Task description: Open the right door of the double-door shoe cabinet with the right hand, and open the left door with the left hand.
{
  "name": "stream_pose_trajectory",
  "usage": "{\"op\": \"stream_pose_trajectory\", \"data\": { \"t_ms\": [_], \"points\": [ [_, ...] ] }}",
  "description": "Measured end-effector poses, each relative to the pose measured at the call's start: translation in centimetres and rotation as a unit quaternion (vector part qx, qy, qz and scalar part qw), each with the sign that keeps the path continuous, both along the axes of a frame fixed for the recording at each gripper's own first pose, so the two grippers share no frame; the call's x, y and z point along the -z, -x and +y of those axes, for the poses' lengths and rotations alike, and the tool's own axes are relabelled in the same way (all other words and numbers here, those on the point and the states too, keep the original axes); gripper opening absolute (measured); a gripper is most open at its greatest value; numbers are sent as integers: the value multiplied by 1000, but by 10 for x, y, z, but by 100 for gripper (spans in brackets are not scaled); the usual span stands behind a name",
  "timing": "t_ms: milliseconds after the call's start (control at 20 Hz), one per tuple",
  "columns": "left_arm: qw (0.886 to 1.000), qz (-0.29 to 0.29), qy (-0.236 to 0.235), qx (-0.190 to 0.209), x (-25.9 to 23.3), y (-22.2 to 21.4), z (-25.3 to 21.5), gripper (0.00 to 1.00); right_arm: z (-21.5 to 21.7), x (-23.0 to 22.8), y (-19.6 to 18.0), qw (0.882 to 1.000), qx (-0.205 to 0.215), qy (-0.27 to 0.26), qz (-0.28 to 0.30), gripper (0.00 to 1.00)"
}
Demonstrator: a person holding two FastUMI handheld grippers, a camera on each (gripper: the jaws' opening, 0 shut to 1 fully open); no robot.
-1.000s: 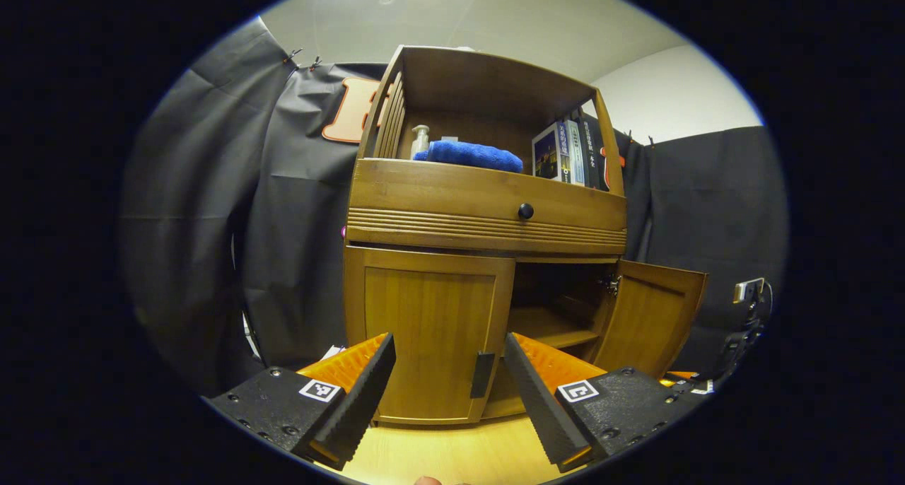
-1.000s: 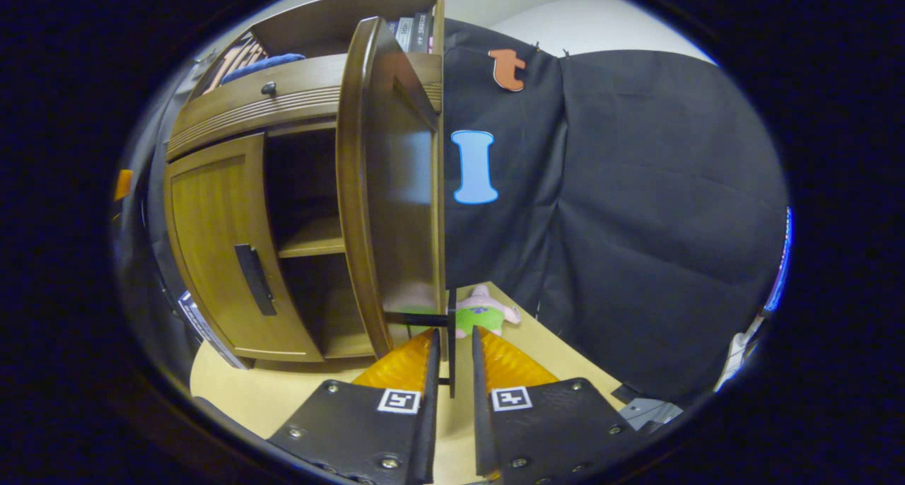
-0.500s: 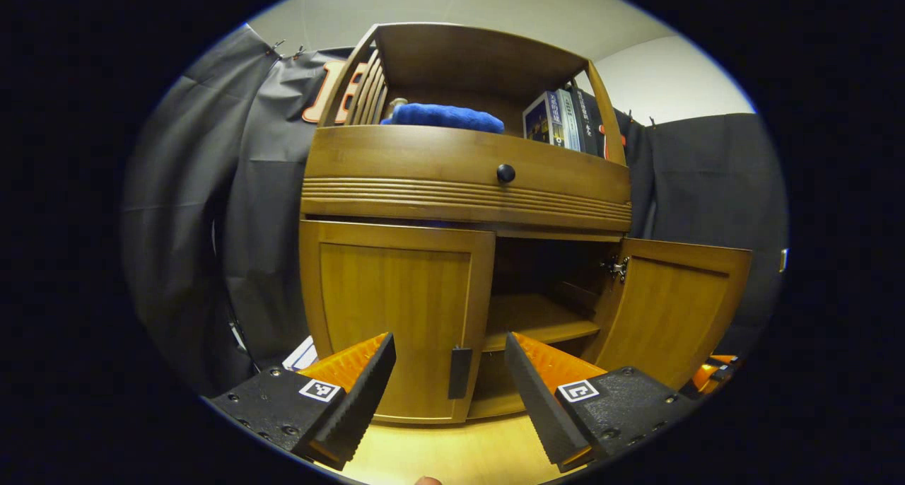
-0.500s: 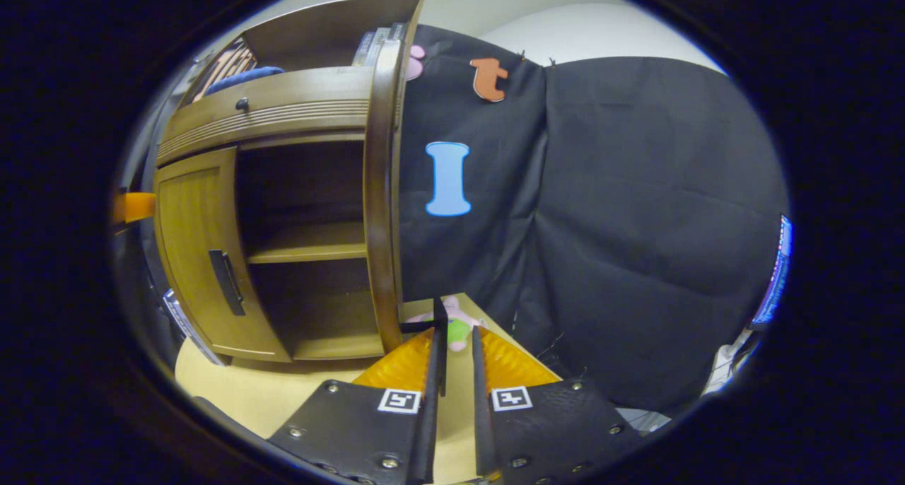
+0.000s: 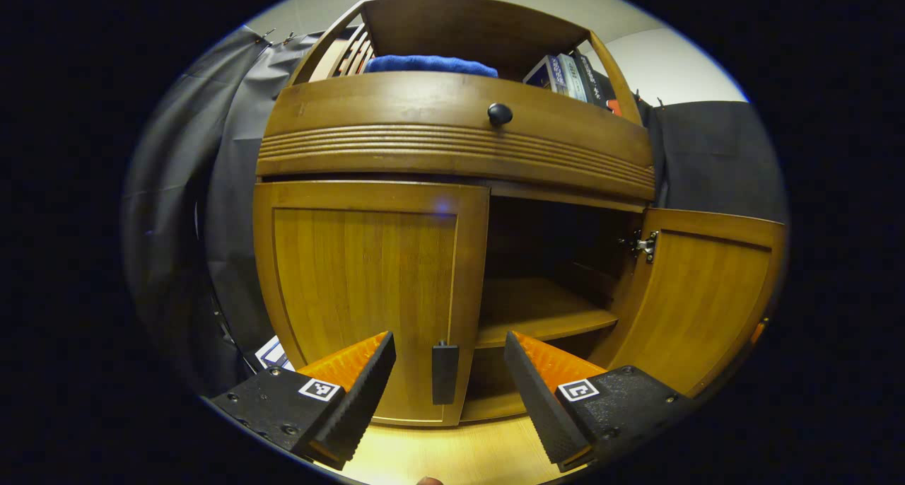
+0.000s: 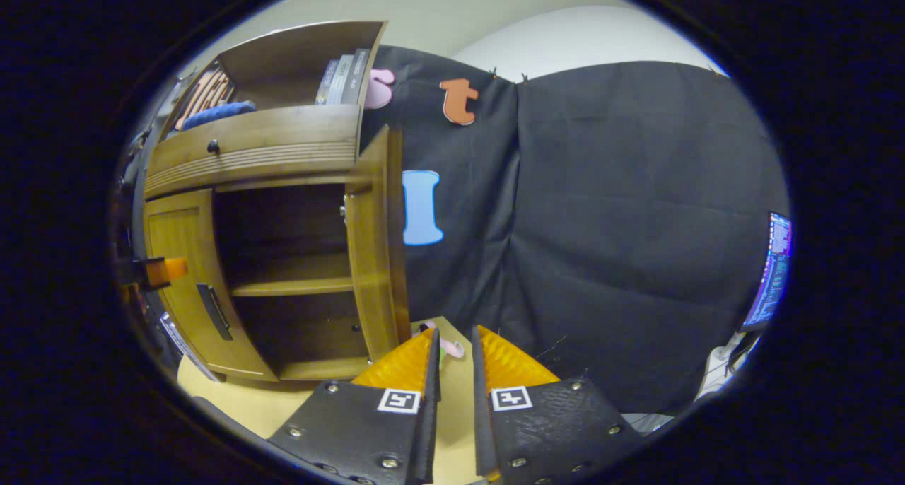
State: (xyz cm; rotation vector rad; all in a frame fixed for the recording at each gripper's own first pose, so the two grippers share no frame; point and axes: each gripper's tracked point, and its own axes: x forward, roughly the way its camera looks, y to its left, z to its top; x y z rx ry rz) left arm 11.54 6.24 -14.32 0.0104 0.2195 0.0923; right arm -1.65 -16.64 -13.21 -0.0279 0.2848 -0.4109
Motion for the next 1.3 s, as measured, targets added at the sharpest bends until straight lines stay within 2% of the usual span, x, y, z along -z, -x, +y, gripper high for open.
{"op": "stream_pose_trajectory", "data": {
  "t_ms": [100,150,250,300,450,700,750,850,1000,1100,1150,1200,1250,1300],
  "points": [
    [1000,14,-1,-6,14,-10,3,92,4,-23,7,1000,-6,-2,-19,22],
    [1000,19,-1,-7,20,-16,3,96,6,-37,9,999,-10,-2,-30,22],
    [999,29,-7,-17,35,-25,8,92,9,-60,13,999,-13,3,-47,22],
    [999,36,-10,-24,43,-31,11,95,9,-71,15,998,-16,5,-55,22],
    [998,50,-8,-38,65,-44,19,93,16,-96,18,997,-29,3,-76,22],
    [997,58,-6,-41,80,-53,31,78,12,-98,33,996,-27,-1,-87,22],
    [997,59,-6,-41,81,-54,32,77,11,-96,34,996,-25,-6,-85,25],
    [998,54,-6,-38,81,-55,32,67,11,-92,37,996,-23,-11,-82,22],
    [998,48,-5,-27,85,-61,32,58,9,-90,41,997,-22,-7,-79,25],
    [999,49,-6,-23,87,-62,27,40,9,-94,42,996,-22,-7,-83,22],
    [999,44,-15,-22,86,-63,28,38,9,-96,42,996,-23,-6,-84,22],
    [998,45,-22,-23,86,-62,29,40,10,-96,41,996,-24,-6,-85,22],
    [998,46,-26,-23,85,-61,30,34,10,-95,42,996,-26,-5,-84,22],
    [998,43,-26,-24,85,-59,29,39,11,-95,42,996,-29,-5,-83,22]
  ]
}}
